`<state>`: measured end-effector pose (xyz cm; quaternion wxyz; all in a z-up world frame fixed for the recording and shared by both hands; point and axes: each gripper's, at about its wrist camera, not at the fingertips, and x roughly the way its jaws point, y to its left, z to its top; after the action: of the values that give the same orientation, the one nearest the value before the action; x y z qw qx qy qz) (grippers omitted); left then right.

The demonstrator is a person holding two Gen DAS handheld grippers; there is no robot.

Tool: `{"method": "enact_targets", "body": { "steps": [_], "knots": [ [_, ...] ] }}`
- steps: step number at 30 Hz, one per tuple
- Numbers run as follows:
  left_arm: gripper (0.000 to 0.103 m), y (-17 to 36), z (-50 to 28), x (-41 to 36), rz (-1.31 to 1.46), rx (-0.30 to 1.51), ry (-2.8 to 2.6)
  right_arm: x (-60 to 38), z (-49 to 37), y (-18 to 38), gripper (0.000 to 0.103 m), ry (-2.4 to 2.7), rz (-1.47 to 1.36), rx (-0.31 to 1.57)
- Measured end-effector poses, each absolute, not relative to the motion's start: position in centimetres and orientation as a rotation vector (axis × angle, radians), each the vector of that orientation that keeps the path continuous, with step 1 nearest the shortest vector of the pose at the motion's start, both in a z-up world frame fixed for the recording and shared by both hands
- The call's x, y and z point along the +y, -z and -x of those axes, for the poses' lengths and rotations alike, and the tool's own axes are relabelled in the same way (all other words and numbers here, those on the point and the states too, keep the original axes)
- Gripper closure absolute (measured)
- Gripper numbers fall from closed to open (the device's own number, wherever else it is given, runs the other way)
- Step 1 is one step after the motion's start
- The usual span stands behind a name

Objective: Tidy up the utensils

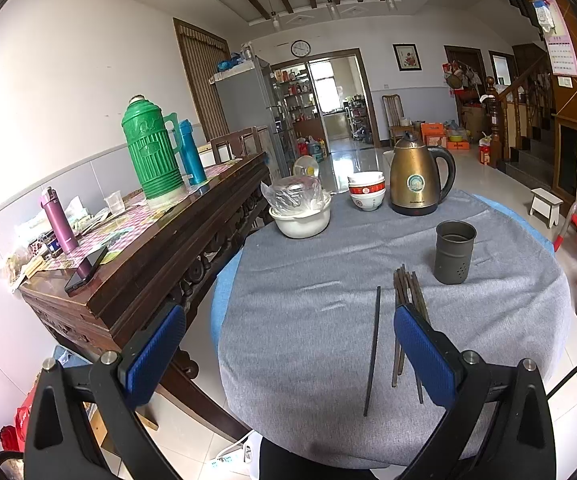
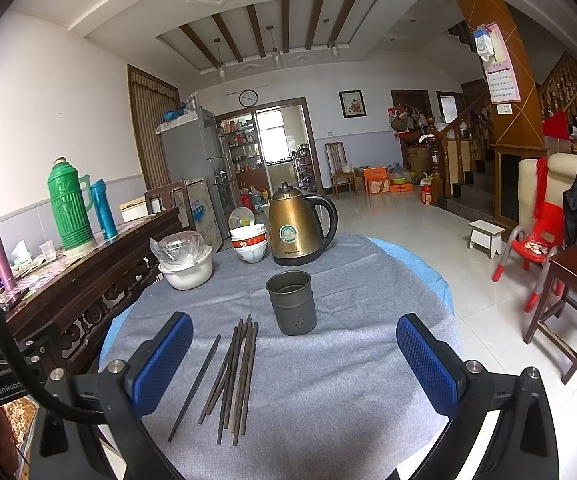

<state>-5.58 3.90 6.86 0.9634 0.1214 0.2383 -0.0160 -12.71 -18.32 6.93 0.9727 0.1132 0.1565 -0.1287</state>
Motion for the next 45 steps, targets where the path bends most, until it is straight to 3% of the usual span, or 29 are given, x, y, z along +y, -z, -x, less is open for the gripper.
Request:
{"method": "enact_targets", "body": {
  "steps": [7, 14, 16, 18, 20, 24, 28, 30, 38, 40, 43, 45],
  "knots": [
    [0.0, -6.2, 4.4, 3.9, -0.237, 0.514, 0.064, -18.4, 12.1, -6.5, 0.0, 0.234, -0.243, 0.344],
    [0.0, -1.8, -3.1, 3.9, -0.179, 0.798, 0.241, -20.6, 5.3, -3.0, 0.001, 0.105, -0.27, 0.594],
    [0.0, 0.0, -5.1, 4.0, -0.155, 0.877, 0.263, -21.0, 3.1, -2.0, 0.008, 0.066, -0.268, 0.628],
    [0.001, 1.5, -6.8, 4.4, -0.108, 0.938, 0.28, -21.2, 0.7, -0.7, 0.033, 0.008, -0.316, 0.686],
    [0.005, 2.7, -8.2, 4.6, -0.074, 0.978, 0.304, -21.1, -1.7, 0.8, 0.05, -0.053, -0.368, 0.744],
    [0.026, 4.8, -10.7, 4.4, -0.052, 1.053, 0.319, -20.4, -6.3, 4.0, 0.063, -0.103, -0.422, 0.838],
    [0.034, 6.2, -13.0, 3.5, -0.05, 1.102, 0.335, -19.4, -10.8, 7.3, 0.065, -0.122, -0.433, 0.922],
    [0.037, 6.6, -14.0, 2.7, -0.062, 1.115, 0.346, -18.9, -12.5, 8.5, 0.072, -0.129, -0.446, 0.95],
    [0.037, 8.5, -17.8, 0.1, -0.087, 1.167, 0.394, -19.0, -16.9, 11.1, 0.075, -0.087, -0.448, 1.021],
    [0.047, 9.0, -18.6, -0.2, -0.084, 1.189, 0.402, -19.3, -17.4, 11.6, 0.075, -0.063, -0.443, 1.038],
    [0.05, 9.5, -19.2, -0.7, -0.089, 1.208, 0.408, -19.3, -18.1, 12.2, 0.076, -0.038, -0.43, 1.056],
    [0.058, 10.0, -19.3, -1.2, -0.097, 1.22, 0.42, -19.0, -18.5, 12.7, 0.078, -0.03, -0.42, 1.074]
  ]
}}
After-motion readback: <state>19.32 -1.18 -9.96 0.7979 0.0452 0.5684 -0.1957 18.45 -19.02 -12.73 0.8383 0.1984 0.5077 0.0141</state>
